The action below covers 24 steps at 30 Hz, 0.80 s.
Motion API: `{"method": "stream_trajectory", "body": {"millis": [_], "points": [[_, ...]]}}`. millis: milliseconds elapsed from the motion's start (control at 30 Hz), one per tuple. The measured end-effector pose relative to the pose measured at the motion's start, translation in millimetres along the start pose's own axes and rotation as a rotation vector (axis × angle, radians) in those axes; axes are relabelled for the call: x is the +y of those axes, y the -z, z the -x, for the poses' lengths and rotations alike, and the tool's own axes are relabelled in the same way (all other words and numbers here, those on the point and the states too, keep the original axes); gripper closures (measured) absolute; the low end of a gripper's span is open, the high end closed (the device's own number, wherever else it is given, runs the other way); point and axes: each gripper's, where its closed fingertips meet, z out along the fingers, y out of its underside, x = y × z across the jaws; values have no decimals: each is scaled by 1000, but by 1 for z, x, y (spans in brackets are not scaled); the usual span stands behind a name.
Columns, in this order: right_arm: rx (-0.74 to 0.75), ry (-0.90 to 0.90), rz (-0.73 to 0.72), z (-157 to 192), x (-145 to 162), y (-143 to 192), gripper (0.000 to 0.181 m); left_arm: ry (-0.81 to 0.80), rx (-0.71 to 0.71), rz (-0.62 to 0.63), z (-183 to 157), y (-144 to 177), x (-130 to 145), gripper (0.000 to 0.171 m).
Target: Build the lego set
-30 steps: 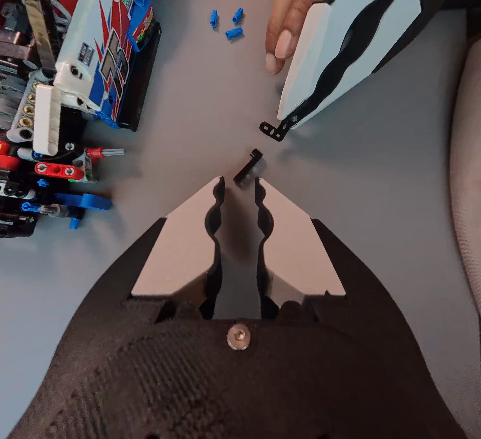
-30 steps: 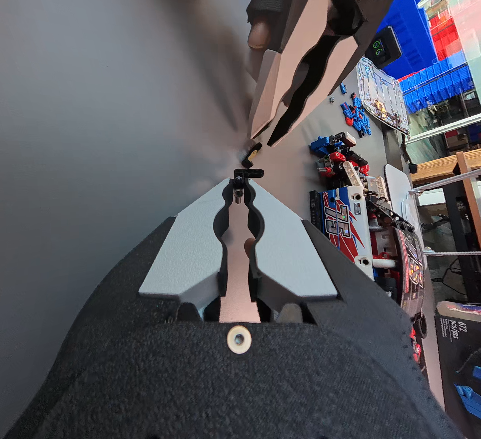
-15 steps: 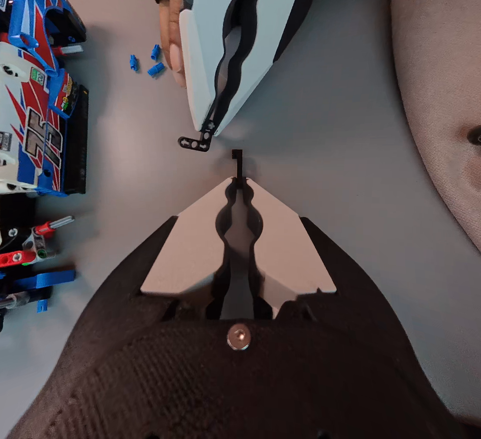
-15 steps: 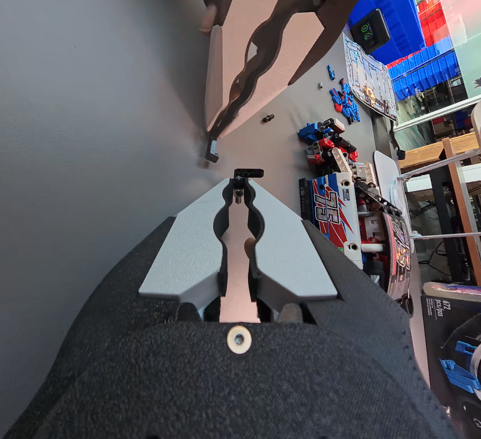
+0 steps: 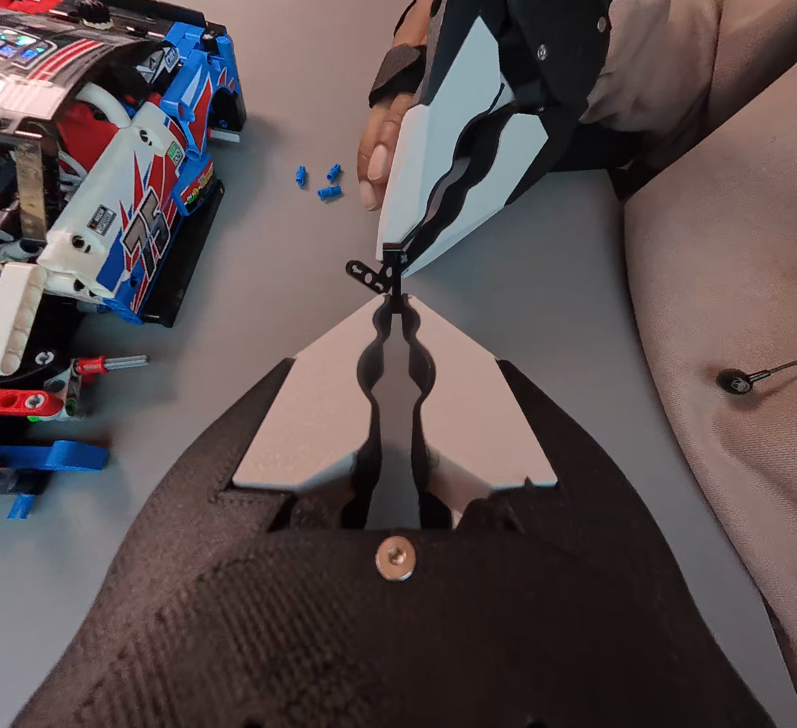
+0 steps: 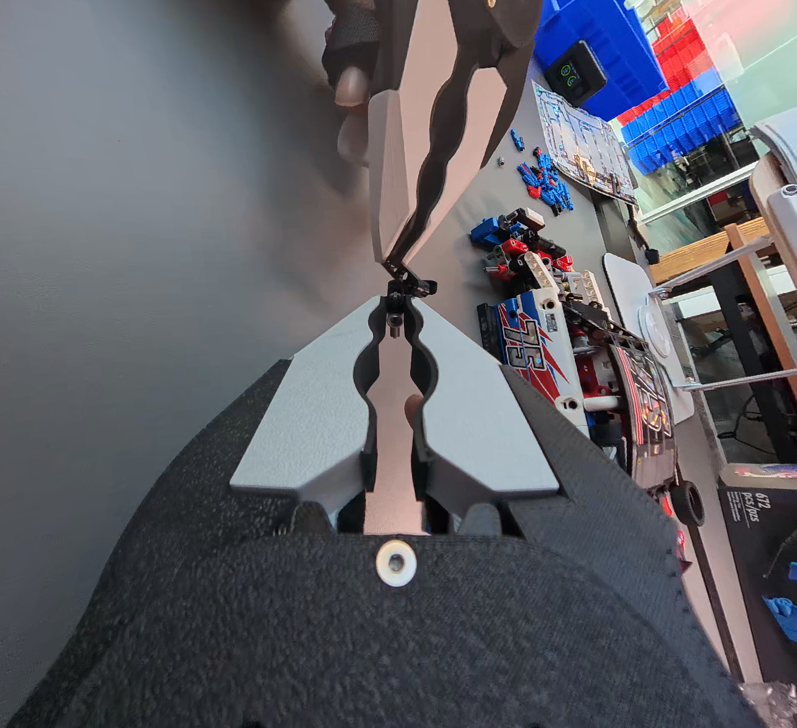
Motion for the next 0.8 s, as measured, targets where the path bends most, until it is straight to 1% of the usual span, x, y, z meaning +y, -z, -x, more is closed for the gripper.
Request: {"method": "stream_trajectory", "body": {"millis": [167, 300, 433, 600, 700, 800], "points": [[2, 5, 7, 0, 1, 0, 176, 43, -23, 46, 2, -10, 7, 169], [11, 17, 5, 0, -1, -1, 176, 66, -54, 77, 4, -15, 10, 164], [22, 36, 16, 0, -1, -1, 176, 78, -72, 84, 5, -16, 11, 164], [43, 2, 26, -5, -1, -1, 176, 78, -116, 76, 9, -17, 9, 166], [84, -45, 31, -14, -1, -1, 176, 210, -82, 20, 10, -15, 1, 171], [103, -90, 48, -18, 0, -2, 176, 366, -36, -30, 10, -15, -5, 161]]}}
